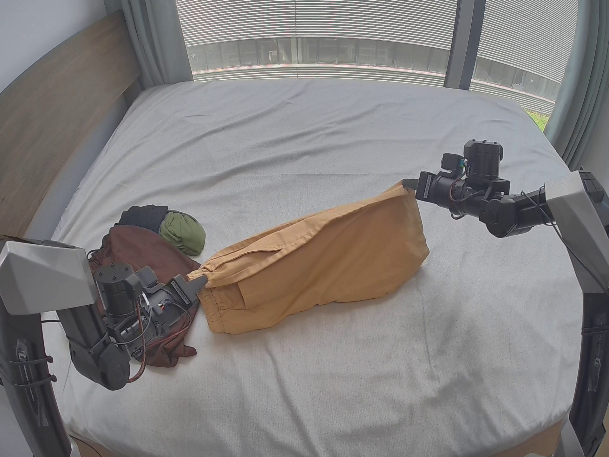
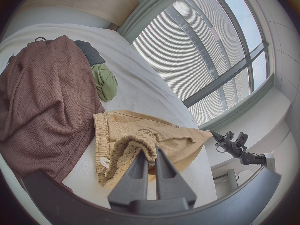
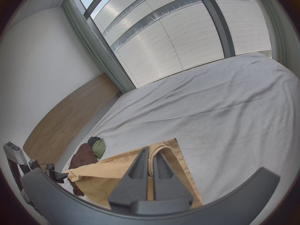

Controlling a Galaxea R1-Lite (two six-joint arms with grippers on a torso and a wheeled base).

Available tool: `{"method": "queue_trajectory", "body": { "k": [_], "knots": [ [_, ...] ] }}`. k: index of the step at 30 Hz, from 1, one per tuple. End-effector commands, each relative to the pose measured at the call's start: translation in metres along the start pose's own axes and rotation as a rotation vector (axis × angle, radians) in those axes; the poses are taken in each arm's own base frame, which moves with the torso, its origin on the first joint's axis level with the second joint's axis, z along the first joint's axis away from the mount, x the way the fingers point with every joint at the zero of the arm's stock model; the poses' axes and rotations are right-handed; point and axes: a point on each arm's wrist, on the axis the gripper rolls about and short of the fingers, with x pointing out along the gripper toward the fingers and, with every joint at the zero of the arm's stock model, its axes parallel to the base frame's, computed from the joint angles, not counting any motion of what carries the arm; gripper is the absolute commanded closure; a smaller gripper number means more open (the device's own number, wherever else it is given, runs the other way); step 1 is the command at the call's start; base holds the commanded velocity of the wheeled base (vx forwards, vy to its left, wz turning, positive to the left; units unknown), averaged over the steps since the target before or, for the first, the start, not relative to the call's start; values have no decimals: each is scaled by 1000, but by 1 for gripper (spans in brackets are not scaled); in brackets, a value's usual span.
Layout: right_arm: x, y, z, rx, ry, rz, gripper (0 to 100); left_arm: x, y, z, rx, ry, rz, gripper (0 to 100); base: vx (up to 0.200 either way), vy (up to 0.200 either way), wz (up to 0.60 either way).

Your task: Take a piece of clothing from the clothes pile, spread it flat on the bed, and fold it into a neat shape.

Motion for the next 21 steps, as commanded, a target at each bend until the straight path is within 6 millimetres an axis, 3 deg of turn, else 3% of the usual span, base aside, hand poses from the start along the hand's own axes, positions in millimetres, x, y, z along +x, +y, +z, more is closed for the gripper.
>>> {"method": "queue_trajectory", "body": {
  "k": [1, 21],
  "knots": [
    [15, -4, -15, 5, 20, -2, 100, 1, 2, -1, -1, 4, 6, 100, 0, 0, 0],
    [49, -10, -31, -24, -58, -15, 100, 4, 25, 11, -16, -42, 61, 100, 0, 0, 0]
  ]
}}
